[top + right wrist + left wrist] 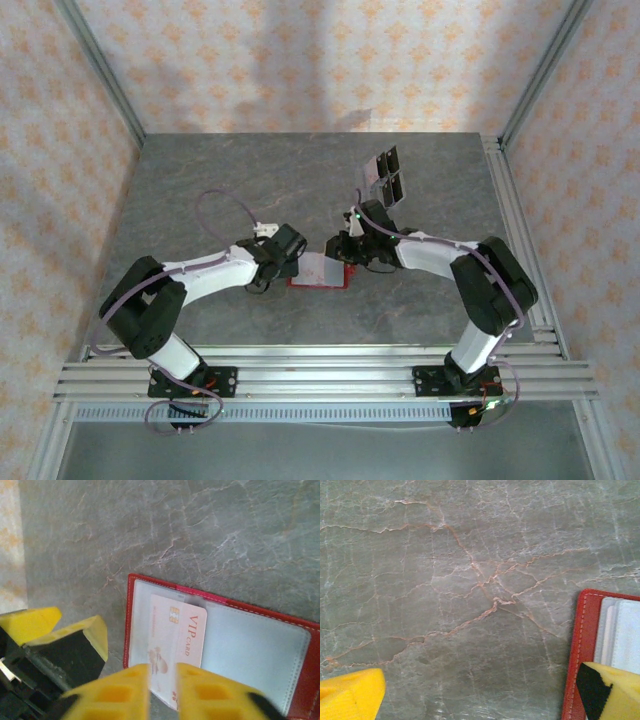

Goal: Put the credit cards into the card holder

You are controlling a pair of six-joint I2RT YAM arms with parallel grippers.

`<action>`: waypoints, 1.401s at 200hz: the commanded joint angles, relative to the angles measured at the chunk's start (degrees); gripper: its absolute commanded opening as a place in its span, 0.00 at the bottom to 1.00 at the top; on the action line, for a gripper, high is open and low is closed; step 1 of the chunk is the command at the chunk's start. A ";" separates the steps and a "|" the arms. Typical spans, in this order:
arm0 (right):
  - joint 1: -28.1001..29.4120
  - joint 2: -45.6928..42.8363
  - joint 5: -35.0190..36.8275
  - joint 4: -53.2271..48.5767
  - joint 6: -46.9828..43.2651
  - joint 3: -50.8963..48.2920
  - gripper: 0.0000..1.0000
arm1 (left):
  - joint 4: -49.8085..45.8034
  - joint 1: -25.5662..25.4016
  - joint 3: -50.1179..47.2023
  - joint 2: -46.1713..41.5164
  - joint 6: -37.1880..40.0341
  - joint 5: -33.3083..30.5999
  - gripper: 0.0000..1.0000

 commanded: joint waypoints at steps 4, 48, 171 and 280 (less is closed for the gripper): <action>-0.12 -0.48 4.26 -11.83 -3.95 3.20 0.07 | -0.83 0.60 -1.56 -0.64 2.06 -1.30 1.00; 1.84 2.52 4.88 -13.03 -3.33 5.05 0.00 | 0.57 0.69 -2.94 0.51 2.89 -0.45 1.00; 4.40 7.53 5.76 -12.54 -2.25 6.69 0.00 | 3.35 0.69 -5.17 1.64 2.64 0.69 1.00; 6.17 11.01 4.53 -12.46 -1.75 9.87 0.00 | 5.81 0.64 -7.13 1.70 1.50 1.80 1.00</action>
